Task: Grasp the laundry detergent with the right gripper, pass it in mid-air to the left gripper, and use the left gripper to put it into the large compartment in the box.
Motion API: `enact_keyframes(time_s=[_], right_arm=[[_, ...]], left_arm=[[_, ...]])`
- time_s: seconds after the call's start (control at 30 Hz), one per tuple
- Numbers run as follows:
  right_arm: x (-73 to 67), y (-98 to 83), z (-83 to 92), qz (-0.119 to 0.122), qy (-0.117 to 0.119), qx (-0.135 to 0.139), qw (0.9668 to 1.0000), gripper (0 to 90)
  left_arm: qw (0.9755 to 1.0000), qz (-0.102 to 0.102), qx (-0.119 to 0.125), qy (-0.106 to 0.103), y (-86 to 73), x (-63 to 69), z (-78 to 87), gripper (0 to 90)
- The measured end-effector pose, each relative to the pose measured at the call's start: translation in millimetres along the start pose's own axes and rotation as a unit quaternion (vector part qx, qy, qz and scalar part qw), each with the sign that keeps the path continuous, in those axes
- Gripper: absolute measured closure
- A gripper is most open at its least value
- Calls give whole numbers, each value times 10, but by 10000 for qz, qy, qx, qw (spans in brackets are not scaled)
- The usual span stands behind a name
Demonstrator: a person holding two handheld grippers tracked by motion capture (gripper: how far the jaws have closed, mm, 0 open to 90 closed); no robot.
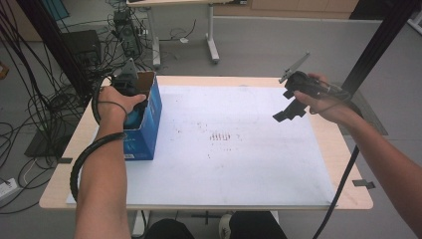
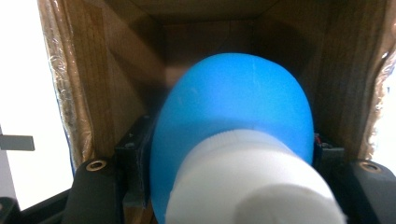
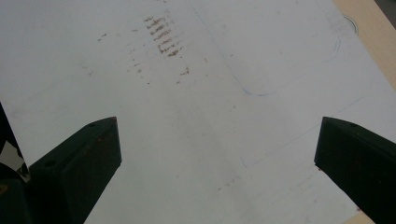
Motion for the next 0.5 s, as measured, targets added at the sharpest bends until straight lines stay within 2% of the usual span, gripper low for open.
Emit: enact_keyframes(time_s=[0.5], right_arm=[[-14, 10, -4, 9, 1, 6, 10000, 5]], left_arm=[[10000, 7, 28, -24, -3, -2, -1, 351]])
Point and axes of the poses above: each handheld gripper's, and its own axes: z roughly backward along the jaws, y roughly out of its top, x roughly to its right, the point moved 6 cm from there along -z, roughly forward along the jaws, and after that the axes turned 8 degrees about -z, right-handed, at the moved point
